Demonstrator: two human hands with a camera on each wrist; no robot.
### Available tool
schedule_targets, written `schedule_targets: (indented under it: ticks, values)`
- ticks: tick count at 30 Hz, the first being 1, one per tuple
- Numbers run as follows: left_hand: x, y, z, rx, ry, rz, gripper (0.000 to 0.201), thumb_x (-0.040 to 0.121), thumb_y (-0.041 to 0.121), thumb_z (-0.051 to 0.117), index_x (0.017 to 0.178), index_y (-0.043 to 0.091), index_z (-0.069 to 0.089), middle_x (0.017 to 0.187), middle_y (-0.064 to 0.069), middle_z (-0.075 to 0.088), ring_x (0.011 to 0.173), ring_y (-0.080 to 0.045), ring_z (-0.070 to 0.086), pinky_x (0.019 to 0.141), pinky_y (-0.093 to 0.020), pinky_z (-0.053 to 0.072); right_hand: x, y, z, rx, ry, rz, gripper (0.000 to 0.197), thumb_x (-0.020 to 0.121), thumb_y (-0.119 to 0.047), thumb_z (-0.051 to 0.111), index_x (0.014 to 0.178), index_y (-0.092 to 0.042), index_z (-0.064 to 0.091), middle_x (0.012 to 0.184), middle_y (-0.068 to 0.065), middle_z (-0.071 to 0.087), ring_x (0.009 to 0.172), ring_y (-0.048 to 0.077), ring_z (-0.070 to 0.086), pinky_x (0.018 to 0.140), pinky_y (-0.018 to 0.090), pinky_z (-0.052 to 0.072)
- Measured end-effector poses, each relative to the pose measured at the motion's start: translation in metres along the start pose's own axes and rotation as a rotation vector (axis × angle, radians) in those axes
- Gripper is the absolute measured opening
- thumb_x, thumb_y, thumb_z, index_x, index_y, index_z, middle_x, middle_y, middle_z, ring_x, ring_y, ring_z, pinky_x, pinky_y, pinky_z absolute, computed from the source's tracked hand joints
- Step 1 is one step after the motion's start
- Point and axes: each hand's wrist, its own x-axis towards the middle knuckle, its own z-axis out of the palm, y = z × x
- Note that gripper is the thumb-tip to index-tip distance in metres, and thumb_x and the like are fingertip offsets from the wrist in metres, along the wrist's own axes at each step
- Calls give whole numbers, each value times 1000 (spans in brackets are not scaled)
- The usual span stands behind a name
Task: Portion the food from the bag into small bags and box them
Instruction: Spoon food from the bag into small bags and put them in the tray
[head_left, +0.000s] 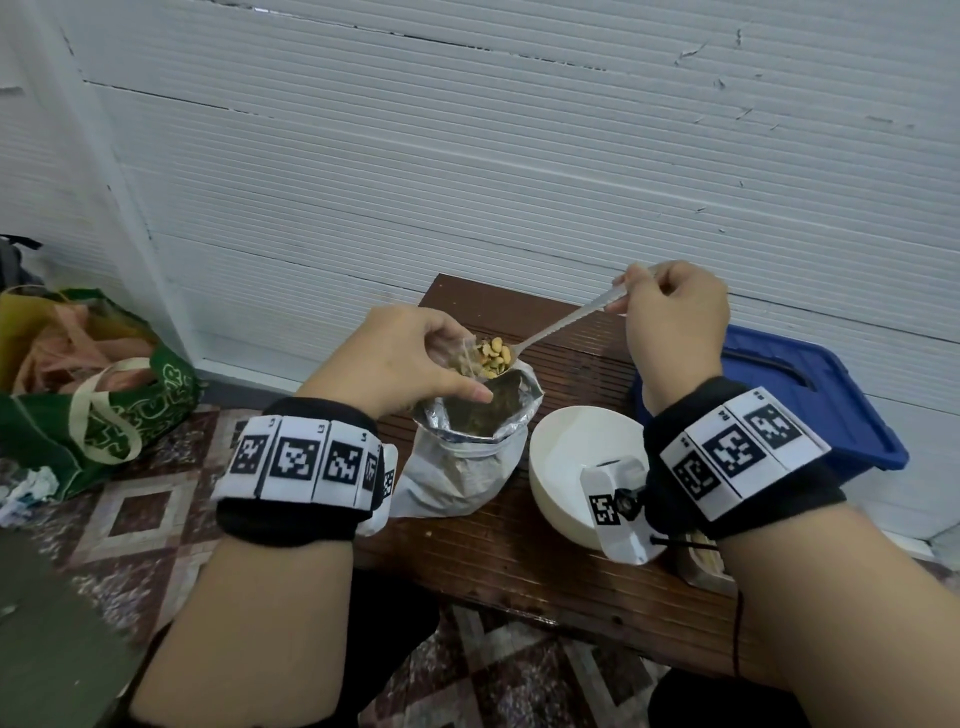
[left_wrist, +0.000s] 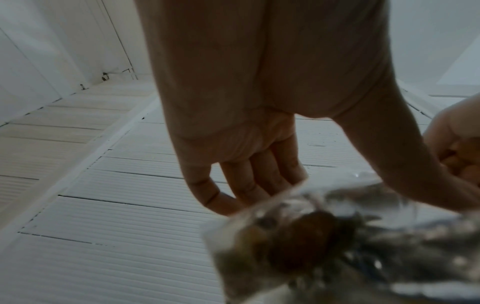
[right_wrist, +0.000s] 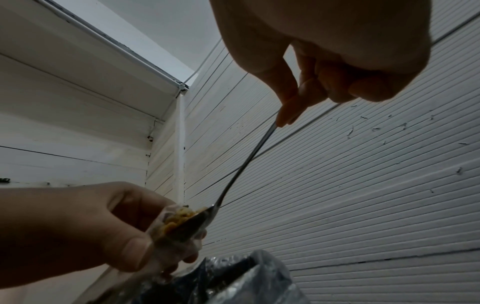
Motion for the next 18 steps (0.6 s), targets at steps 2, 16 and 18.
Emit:
schedule_targets:
  ticks: [2, 16, 18]
  values:
    - [1, 0, 2, -12, -4, 0, 53, 57, 37, 89, 103, 25, 65, 91, 17, 62, 85, 7, 56, 63, -1, 42, -1, -2, 4, -13, -16, -15, 28, 94, -19, 53, 82, 2, 67, 66, -13, 61, 63, -1, 53, 55, 10, 40]
    - [0, -6, 3, -168, 100, -37, 38, 61, 39, 85, 91, 25, 69, 85, 11, 69, 82, -2, 63, 69, -12, 47, -24, -26, 2, 181, -69, -471, 15, 96, -16, 53, 86, -21, 64, 76, -10, 62, 76, 18, 63, 71, 28, 51]
    - [-1, -9, -1, -194, 120, -45, 33, 63, 36, 85, 89, 27, 67, 83, 11, 68, 78, 2, 62, 61, -5, 45, -22, -24, -1, 227, -13, -486, 14, 97, -15, 52, 89, -15, 64, 76, -10, 62, 74, 12, 63, 70, 22, 51]
